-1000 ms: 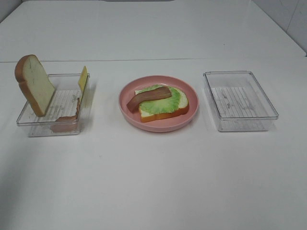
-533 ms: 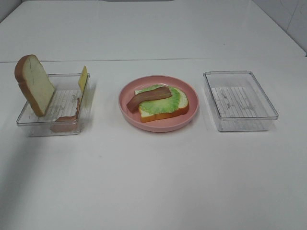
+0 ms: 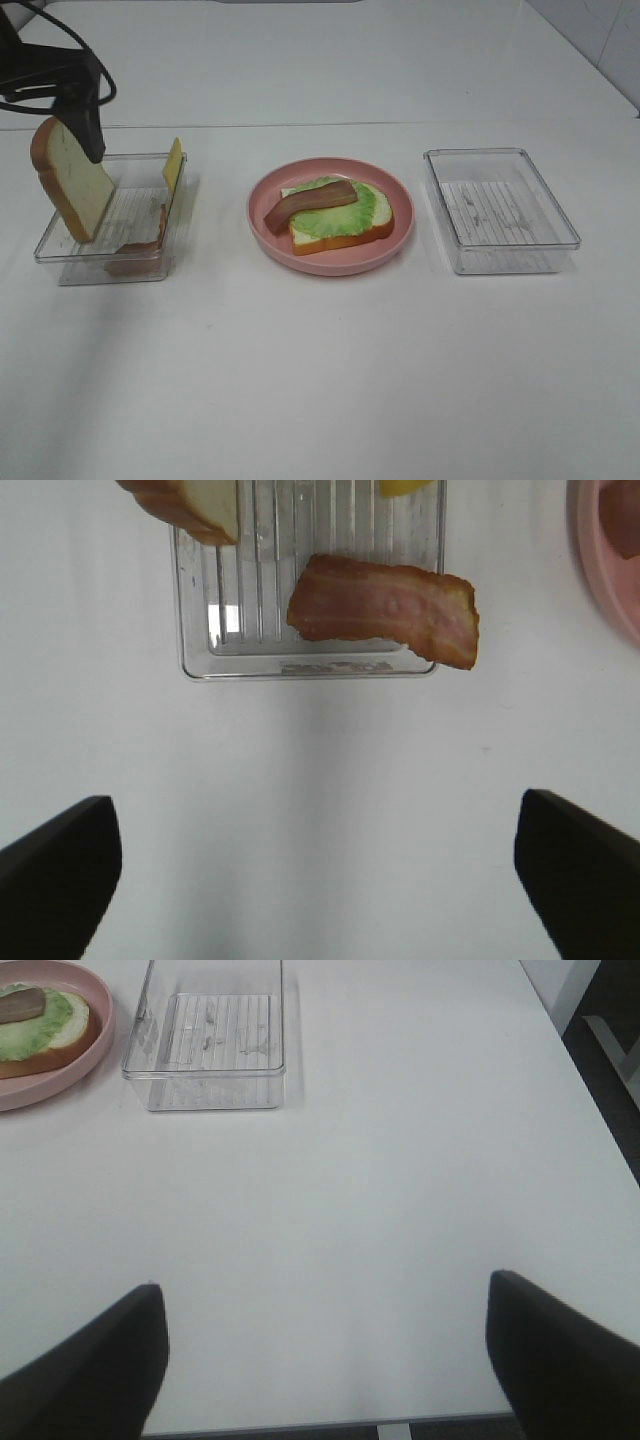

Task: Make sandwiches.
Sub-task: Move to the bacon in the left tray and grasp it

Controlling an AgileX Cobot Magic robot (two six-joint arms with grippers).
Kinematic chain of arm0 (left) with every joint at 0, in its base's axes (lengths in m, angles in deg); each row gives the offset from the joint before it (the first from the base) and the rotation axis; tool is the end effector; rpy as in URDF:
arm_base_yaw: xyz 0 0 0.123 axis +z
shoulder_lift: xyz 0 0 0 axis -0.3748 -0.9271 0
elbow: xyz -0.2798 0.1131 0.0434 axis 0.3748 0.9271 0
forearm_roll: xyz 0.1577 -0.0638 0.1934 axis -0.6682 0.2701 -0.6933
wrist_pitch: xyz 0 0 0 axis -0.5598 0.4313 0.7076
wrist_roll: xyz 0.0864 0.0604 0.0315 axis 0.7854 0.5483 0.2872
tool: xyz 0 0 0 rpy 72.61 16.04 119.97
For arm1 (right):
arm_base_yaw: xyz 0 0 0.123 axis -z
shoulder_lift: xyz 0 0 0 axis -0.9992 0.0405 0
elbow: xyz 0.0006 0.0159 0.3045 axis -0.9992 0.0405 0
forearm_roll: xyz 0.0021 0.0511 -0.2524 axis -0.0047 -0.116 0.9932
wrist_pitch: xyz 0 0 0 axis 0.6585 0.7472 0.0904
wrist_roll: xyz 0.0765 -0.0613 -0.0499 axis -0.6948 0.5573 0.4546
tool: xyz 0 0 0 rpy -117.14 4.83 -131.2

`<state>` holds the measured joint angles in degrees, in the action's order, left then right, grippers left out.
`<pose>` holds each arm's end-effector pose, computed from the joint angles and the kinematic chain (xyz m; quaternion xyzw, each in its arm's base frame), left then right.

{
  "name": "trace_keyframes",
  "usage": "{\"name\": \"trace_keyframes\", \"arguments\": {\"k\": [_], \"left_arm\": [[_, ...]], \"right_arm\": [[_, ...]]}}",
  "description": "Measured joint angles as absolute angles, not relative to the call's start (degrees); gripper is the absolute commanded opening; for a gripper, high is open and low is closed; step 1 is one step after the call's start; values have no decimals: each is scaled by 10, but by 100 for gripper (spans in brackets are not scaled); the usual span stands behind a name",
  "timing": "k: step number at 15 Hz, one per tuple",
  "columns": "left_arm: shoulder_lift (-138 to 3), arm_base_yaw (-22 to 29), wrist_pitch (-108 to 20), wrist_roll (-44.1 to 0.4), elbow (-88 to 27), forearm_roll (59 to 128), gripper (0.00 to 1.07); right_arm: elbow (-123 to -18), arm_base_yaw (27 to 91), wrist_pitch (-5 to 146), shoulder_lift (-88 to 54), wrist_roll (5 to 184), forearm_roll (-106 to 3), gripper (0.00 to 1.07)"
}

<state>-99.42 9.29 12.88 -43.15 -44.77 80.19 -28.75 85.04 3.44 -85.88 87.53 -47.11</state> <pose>0.3607 -0.0836 0.2790 -0.0446 0.9939 -0.0354 0.0944 -0.0013 -0.0070 0.2538 -0.0029 0.8753 -0.0152 0.4833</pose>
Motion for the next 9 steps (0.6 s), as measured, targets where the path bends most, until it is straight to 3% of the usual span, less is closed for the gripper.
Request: {"name": "trace_keyframes", "arguments": {"k": [6,9], "left_arm": [[-1096,14,147,-540,-539,752,100],[-1139,-7,149,-564,-560,735,100]], "right_arm": [[-287,850,34,-859,875,-471,85],[-287,850,34,-859,875,-471,85]]}}
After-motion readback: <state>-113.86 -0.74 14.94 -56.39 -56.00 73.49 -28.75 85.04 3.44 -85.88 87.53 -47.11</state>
